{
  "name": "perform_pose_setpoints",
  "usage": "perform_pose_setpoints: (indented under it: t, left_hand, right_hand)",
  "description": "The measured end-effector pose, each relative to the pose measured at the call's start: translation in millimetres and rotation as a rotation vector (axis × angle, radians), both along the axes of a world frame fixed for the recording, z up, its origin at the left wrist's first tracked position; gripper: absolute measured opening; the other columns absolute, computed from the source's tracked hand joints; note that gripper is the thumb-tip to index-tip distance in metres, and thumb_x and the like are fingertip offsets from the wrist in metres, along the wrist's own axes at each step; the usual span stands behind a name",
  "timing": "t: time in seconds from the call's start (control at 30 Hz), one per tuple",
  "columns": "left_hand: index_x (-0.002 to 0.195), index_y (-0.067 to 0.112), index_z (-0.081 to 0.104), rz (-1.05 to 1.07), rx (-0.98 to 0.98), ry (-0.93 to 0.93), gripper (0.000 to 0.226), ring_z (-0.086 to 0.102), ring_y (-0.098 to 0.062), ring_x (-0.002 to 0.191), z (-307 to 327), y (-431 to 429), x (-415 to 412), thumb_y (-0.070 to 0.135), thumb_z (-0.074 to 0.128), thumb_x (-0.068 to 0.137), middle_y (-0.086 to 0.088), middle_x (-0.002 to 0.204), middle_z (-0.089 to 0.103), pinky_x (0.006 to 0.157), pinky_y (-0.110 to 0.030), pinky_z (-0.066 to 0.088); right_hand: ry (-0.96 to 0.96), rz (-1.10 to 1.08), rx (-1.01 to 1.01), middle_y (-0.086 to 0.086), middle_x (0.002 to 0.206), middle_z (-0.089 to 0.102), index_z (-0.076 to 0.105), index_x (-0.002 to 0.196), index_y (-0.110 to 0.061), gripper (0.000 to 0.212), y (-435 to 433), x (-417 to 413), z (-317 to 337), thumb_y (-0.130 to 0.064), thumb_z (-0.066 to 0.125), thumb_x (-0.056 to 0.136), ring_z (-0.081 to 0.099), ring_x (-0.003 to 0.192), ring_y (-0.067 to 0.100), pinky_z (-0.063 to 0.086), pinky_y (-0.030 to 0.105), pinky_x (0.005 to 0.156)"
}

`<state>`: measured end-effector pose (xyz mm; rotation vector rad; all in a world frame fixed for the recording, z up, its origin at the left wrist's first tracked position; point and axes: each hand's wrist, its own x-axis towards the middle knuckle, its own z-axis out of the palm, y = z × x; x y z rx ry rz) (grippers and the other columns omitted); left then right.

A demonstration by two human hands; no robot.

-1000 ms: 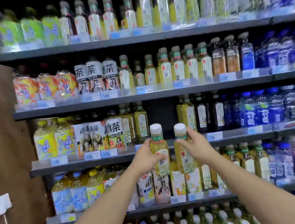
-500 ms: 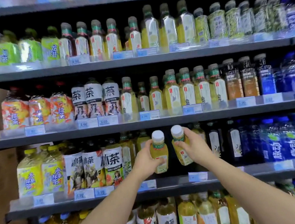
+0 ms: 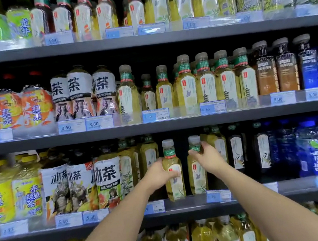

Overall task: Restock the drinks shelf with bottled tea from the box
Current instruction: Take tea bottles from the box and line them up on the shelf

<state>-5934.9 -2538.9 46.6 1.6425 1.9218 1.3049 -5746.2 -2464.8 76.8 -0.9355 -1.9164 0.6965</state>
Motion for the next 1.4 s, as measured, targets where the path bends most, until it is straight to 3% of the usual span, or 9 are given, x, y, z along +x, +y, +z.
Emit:
perform_pose_setpoints:
  t: [0.23, 0.43, 0.57, 0.83, 1.0, 1.1, 1.2, 1.27, 1.4]
  left_hand:
    - [0.132, 0.022, 0.052, 0.035, -0.058, 0.063, 0.06, 0.066, -0.01, 0.102, -6.7, 23.3, -3.0, 0.033, 0.083, 0.081, 0.006, 0.114, 0.069, 0.087, -0.027, 0.053]
    - [0.122, 0.011, 0.057, 0.306, -0.141, 0.233, 0.072, 0.067, -0.017, 0.086, -34.2, 24.2, 1.9, 0.055, 0.084, 0.071, -0.001, 0.1, 0.07, 0.062, -0.027, 0.053]
    - [0.107, 0.013, 0.061, 0.346, -0.151, 0.28, 0.051, 0.067, -0.02, 0.09, -29.1, 25.9, 8.0, 0.046, 0.084, 0.076, -0.004, 0.102, 0.07, 0.074, -0.033, 0.057]
    - [0.123, 0.01, 0.054, 0.432, -0.209, 0.328, 0.041, 0.064, -0.024, 0.103, -21.6, 42.0, 6.9, 0.029, 0.072, 0.092, -0.01, 0.118, 0.061, 0.077, -0.031, 0.053]
    - [0.117, 0.014, 0.063, 0.375, -0.145, 0.665, 0.023, 0.065, -0.029, 0.094, -25.5, 29.3, 14.0, 0.023, 0.051, 0.099, -0.01, 0.109, 0.063, 0.079, -0.043, 0.058]
    - [0.137, 0.018, 0.054, 0.233, -0.257, 0.78, 0.041, 0.059, -0.031, 0.114, -29.8, 19.0, 25.5, 0.03, 0.041, 0.101, -0.011, 0.137, 0.057, 0.091, -0.047, 0.054]
    - [0.159, 0.022, 0.021, 0.105, -0.462, 0.8, 0.06, 0.017, -0.03, 0.152, -29.6, 20.9, 24.8, 0.038, 0.031, 0.103, -0.002, 0.169, 0.009, 0.117, -0.057, 0.027]
    - [0.161, 0.025, 0.008, 0.081, -0.543, 0.812, 0.064, -0.001, -0.027, 0.155, -28.0, 23.3, 23.2, 0.038, 0.03, 0.102, 0.003, 0.169, -0.007, 0.121, -0.06, 0.013]
    - [0.161, 0.025, -0.004, 0.077, -0.675, 0.821, 0.071, -0.014, -0.024, 0.154, -22.9, 25.7, 24.4, 0.034, 0.034, 0.101, 0.006, 0.167, -0.018, 0.121, -0.064, 0.003]
  right_hand:
    - [-0.175, 0.013, -0.146, 0.006, 0.129, 0.058, 0.026, 0.151, -0.014, 0.087, 27.2, -4.1, -23.8, -0.041, 0.075, 0.084, 0.057, 0.117, 0.026, 0.049, 0.034, 0.089]
    - [-0.339, 0.024, -0.213, -0.002, 0.115, 0.067, 0.055, 0.115, -0.02, 0.045, 35.9, 7.2, -46.4, -0.038, 0.079, 0.082, 0.062, 0.1, 0.017, 0.055, 0.034, 0.086]
    - [-0.33, 0.058, -0.237, -0.001, 0.113, 0.07, 0.058, 0.121, -0.021, 0.046, 36.1, -2.4, -47.0, -0.035, 0.079, 0.083, 0.068, 0.098, 0.017, 0.059, 0.038, 0.085]
    - [-0.398, -0.064, -0.102, 0.006, 0.117, 0.067, 0.06, 0.123, -0.015, 0.043, 56.3, -33.5, -52.1, -0.029, 0.076, 0.086, 0.066, 0.103, 0.022, 0.057, 0.04, 0.091]
    - [-0.566, -0.19, 0.178, 0.007, 0.104, 0.066, 0.051, 0.13, -0.013, 0.043, 44.0, -29.2, -51.0, -0.042, 0.054, 0.098, 0.065, 0.091, 0.026, 0.055, 0.037, 0.074]
    - [-0.621, -0.181, 0.294, 0.0, 0.09, 0.062, 0.061, 0.118, -0.018, 0.041, 27.2, -23.6, -54.5, -0.047, 0.037, 0.102, 0.063, 0.081, 0.023, 0.051, 0.036, 0.067]
    - [-0.725, -0.084, 0.318, 0.003, 0.126, 0.063, 0.057, 0.133, -0.026, 0.047, 12.6, -22.3, -53.1, -0.048, 0.027, 0.104, 0.061, 0.109, 0.025, 0.05, 0.042, 0.089]
    - [-0.852, 0.036, 0.218, 0.0, 0.162, 0.027, 0.028, 0.155, -0.026, 0.055, 8.3, -23.2, -51.3, -0.047, 0.022, 0.105, 0.034, 0.144, 0.028, 0.031, 0.053, 0.114]
    - [-0.949, 0.12, 0.084, -0.007, 0.166, -0.007, -0.001, 0.159, -0.024, 0.061, 13.8, -25.7, -48.8, -0.047, 0.016, 0.106, -0.002, 0.153, 0.024, 0.003, 0.059, 0.12]
